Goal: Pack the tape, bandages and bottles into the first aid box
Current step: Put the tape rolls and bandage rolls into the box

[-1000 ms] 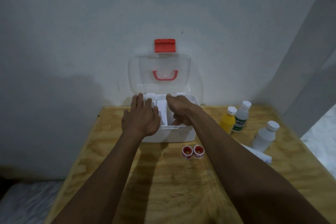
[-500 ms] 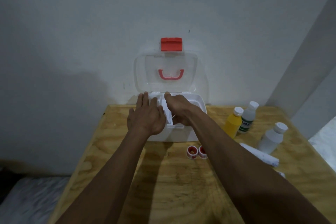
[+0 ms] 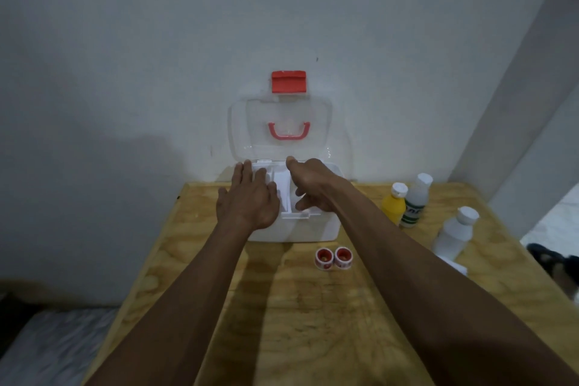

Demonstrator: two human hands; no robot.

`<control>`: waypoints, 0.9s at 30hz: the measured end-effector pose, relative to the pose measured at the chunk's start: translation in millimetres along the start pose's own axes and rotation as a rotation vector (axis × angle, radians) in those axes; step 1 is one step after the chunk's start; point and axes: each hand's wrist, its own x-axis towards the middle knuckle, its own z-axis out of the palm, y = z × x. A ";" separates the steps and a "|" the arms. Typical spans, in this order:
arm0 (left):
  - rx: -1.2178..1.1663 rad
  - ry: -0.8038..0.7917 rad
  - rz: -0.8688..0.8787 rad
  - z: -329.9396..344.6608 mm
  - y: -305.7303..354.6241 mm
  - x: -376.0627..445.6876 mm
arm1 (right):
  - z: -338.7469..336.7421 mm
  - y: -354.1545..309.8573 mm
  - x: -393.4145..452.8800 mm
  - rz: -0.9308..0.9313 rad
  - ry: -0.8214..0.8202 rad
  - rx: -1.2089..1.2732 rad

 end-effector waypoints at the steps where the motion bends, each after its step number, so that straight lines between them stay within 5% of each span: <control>1: -0.005 -0.001 -0.003 -0.7 0.3 0.0 | -3.7 1.5 -2.4 -0.013 0.015 -0.004; 6: -0.009 0.092 -0.015 -5.4 4.3 -6.6 | -26.1 10.2 -21.4 -0.146 0.190 -0.006; 13: -0.108 0.586 0.122 -6.2 27.9 -43.4 | -61.8 44.8 -64.1 -0.419 0.385 -0.150; 16: -0.235 0.669 0.186 2.3 45.8 -75.7 | -63.6 67.8 -77.7 -0.466 0.398 -0.228; 27: -0.262 0.266 0.265 75.8 61.0 -131.0 | -34.4 145.0 -90.2 -0.381 0.342 -0.708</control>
